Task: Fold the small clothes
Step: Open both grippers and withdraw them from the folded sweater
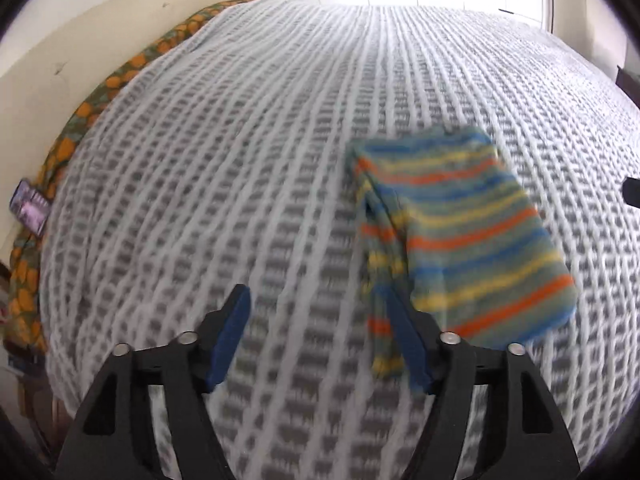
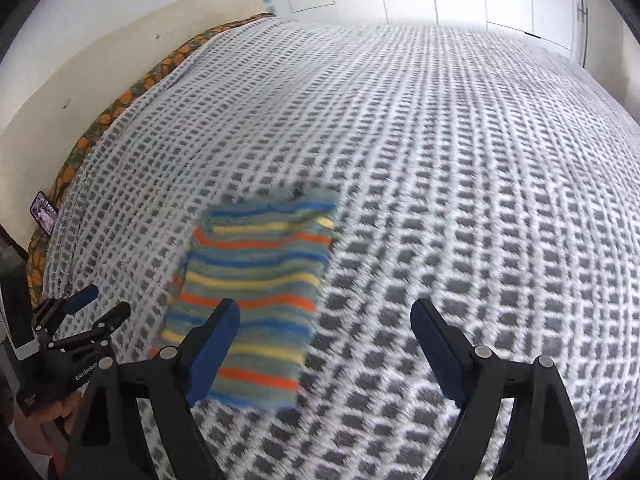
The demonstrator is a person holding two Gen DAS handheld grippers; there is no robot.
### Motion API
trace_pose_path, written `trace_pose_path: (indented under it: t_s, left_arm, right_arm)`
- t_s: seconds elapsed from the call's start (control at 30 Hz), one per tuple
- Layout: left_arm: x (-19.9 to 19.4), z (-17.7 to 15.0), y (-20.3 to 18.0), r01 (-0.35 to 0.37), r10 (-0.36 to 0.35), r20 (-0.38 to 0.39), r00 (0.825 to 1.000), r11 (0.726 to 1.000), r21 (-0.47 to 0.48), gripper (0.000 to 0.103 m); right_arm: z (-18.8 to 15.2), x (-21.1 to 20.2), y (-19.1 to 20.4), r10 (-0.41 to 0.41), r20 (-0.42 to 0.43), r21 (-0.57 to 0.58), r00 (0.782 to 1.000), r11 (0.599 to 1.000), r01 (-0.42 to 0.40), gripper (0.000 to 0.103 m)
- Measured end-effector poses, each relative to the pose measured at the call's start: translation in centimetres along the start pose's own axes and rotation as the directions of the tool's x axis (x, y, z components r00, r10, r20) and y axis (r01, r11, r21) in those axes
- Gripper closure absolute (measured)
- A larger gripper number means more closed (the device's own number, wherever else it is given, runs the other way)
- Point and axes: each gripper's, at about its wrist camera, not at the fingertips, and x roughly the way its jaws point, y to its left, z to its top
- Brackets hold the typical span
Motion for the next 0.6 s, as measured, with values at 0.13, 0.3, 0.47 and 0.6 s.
trace_pose_path:
  t_s: [0.13, 0.3, 0.47, 0.6]
  left_arm:
    - [-4.0, -4.9, -0.4, -0.041, 0.041, 0.042, 0.998, 0.999, -0.016, 0.011]
    - [-10.2, -8.2, -0.5, 0.062, -0.059, 0.032, 0.998, 0.995, -0.083, 0.007]
    - [-15.6, -9.4, -0.6, 0.062, -0.063, -0.009, 0.998, 0.994, -0.093, 0.007]
    - [-19.2, -9.9, -0.1, 0.046, -0.049, -0.018, 0.999, 0.992, -0.119, 0.007]
  right_arm:
    - [-6.1, -3.6, -2.8, -0.044, -0.015, 0.026, 0.999, 0.999, 0.044, 0.006]
    - [-14.0, -9.6, -2.1, 0.009, -0.031, 0.095, 0.999, 0.995, -0.006, 0.003]
    - [-17.3, -15.2, 2.3, 0.029, 0.004, 0.051, 1.0, 0.998, -0.03, 0.002]
    - [-16.6, -19.1, 6.3, 0.033, 0.065, -0.064, 0.997, 0.998, -0.029, 0.002]
